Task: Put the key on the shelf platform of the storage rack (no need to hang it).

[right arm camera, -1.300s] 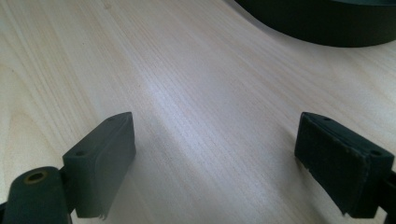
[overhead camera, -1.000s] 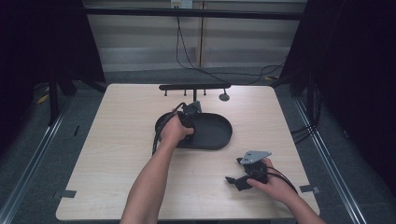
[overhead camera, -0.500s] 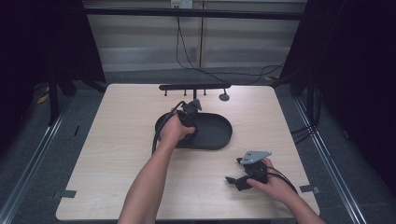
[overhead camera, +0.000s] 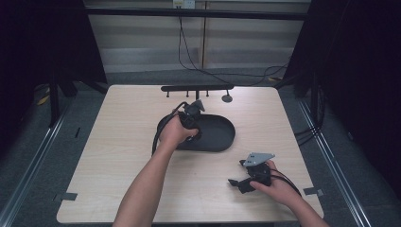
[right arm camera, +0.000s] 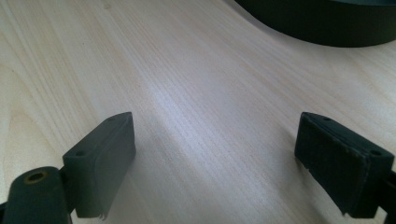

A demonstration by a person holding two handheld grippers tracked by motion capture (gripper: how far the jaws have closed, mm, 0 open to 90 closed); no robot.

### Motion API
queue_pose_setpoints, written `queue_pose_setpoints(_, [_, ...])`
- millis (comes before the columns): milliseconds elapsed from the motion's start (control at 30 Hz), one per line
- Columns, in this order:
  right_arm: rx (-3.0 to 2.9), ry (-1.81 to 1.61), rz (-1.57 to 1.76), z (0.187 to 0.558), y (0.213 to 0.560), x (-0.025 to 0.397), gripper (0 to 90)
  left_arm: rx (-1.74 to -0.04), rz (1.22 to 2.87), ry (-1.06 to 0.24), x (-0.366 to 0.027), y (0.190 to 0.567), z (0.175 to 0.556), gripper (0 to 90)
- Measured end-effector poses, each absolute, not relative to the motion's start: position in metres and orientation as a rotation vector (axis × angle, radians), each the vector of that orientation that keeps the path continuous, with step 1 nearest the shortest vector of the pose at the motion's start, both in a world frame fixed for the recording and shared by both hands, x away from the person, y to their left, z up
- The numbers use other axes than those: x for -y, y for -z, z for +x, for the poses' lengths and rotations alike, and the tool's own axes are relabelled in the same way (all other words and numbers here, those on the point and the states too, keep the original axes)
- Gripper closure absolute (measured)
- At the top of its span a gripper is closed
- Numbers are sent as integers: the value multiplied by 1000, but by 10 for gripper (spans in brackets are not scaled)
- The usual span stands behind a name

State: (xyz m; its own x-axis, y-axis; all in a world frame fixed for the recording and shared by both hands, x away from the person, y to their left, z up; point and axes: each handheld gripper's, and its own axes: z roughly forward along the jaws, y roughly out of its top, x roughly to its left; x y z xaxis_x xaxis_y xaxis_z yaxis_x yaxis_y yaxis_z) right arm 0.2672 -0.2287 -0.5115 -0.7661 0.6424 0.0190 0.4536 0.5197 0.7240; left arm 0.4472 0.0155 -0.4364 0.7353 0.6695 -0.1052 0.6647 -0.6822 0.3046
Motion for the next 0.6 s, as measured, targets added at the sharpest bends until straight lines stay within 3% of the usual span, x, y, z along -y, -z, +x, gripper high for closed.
queue_pose_setpoints(600, [-2513,-1086,928,267,512,229,120,-1019,2580,-23,-32,417,423,430])
